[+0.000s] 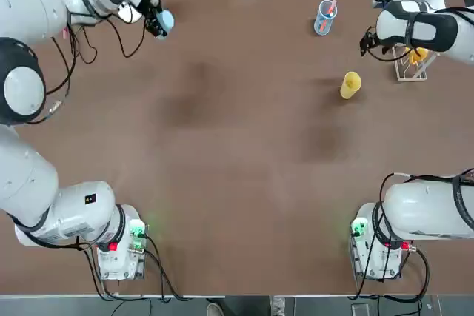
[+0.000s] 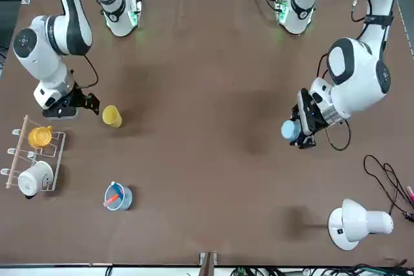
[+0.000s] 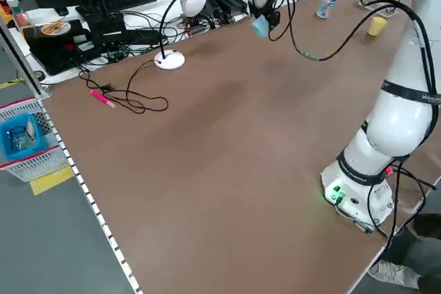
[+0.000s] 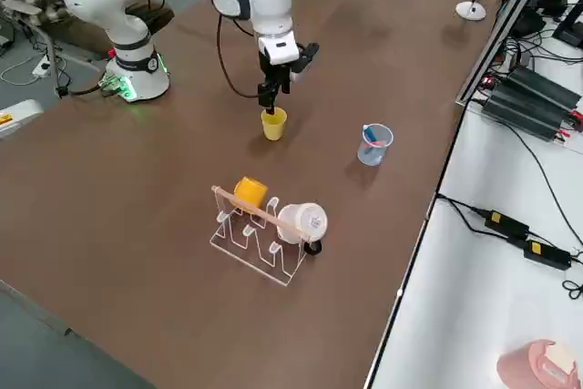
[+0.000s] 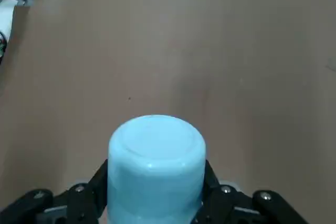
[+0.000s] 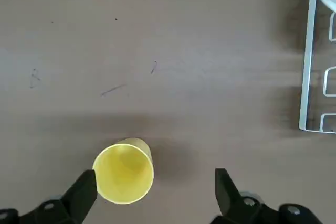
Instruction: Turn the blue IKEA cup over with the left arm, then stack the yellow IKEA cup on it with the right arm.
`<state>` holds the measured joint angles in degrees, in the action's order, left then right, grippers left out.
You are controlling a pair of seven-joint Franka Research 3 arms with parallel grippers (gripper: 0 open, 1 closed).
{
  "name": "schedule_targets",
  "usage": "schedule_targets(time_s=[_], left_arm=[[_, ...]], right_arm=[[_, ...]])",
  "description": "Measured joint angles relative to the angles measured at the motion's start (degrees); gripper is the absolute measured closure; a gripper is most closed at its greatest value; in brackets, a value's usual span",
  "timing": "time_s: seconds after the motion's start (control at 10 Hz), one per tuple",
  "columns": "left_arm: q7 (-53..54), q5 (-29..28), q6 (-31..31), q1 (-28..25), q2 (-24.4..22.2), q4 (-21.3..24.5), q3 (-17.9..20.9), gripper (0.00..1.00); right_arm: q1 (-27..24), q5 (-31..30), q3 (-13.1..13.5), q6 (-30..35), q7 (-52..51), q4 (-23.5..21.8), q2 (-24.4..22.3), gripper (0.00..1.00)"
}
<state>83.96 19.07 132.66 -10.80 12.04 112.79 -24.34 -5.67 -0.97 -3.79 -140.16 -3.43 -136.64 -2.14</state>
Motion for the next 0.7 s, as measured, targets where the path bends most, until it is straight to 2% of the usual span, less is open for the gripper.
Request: schedule_targets(time_s=[0.2,0.4,0.7], left_arm=[[-15.1,-11.6,-0.4,4.4,-0.2,-2.6,0.0,0.31],[-22.3,-19.3,-2.7,9.3,-0.4,-4.3,0.0,0.31],[-41.9,-37.4,-9.5,20.1,0.1,-4.9,0.0,0.31]], right_arm=[[-0.1,0.0,0.0,-4.9,-0.3,-2.8,0.7,0.00],[-0.1,0.0,0.0,-10.9,-0.6,-6.1,2.1,0.00],[-0.4,0.0,0.2,-18.6,-2.1,-9.4,5.2,0.00]])
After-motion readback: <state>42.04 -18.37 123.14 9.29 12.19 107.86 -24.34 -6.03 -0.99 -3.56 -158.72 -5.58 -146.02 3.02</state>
